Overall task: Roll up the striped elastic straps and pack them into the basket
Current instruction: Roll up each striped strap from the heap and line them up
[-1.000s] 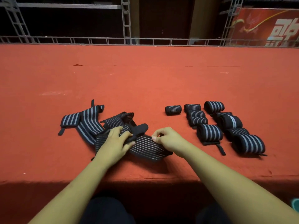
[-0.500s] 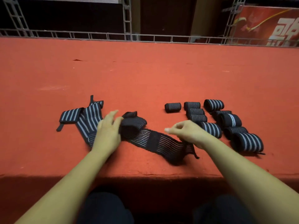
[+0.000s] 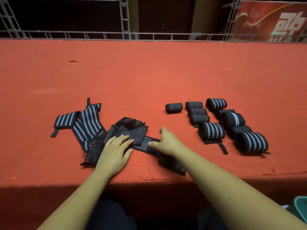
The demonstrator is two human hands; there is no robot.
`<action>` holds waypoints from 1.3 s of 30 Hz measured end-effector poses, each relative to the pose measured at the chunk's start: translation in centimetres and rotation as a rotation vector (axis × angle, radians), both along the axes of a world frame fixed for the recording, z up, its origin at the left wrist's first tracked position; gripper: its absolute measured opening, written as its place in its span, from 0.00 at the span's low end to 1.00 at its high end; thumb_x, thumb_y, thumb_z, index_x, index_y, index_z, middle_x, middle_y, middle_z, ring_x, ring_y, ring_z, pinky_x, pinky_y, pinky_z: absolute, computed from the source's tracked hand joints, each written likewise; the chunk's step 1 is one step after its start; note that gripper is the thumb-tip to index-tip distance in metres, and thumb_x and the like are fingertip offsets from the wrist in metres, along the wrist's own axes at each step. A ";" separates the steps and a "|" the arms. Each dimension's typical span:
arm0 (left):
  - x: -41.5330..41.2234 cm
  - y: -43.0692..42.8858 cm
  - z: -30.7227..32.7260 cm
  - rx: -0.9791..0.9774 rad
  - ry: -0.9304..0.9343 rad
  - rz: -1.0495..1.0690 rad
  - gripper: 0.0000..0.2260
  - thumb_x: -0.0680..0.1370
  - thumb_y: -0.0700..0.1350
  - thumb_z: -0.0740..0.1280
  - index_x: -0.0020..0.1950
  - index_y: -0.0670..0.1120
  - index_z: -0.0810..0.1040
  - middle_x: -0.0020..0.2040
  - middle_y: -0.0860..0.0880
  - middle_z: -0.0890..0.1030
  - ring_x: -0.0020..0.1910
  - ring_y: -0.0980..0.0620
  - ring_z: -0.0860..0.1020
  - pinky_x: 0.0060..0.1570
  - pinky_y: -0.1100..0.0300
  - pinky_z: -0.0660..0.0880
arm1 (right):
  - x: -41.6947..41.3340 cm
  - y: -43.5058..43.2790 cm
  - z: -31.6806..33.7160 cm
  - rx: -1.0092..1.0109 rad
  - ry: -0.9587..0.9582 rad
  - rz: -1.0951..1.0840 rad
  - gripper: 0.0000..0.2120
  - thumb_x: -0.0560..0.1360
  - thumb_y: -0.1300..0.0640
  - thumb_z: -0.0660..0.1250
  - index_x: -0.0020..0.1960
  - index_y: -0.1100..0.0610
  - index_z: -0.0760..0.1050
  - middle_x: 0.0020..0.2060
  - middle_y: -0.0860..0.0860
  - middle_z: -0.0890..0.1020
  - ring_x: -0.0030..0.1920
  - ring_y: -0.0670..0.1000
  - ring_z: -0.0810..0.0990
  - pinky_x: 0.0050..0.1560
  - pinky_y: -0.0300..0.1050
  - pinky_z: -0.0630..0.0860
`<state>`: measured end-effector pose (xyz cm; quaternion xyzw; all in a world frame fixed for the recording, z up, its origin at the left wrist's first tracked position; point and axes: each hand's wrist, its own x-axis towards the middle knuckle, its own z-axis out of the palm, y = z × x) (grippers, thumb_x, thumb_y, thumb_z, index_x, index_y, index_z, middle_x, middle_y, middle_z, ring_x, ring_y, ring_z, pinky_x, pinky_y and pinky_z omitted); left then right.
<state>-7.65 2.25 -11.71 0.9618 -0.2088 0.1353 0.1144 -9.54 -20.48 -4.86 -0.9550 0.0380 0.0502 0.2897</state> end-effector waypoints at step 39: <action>-2.0 -8.7 6.9 -1.847 1.013 0.031 0.21 0.82 0.54 0.63 0.62 0.36 0.75 0.57 0.36 0.82 0.49 0.44 0.83 0.50 0.52 0.80 | -3.6 -4.8 6.5 1.145 0.072 0.178 0.03 0.76 0.67 0.68 0.46 0.65 0.74 0.61 0.52 0.83 0.59 0.55 0.82 0.59 0.49 0.80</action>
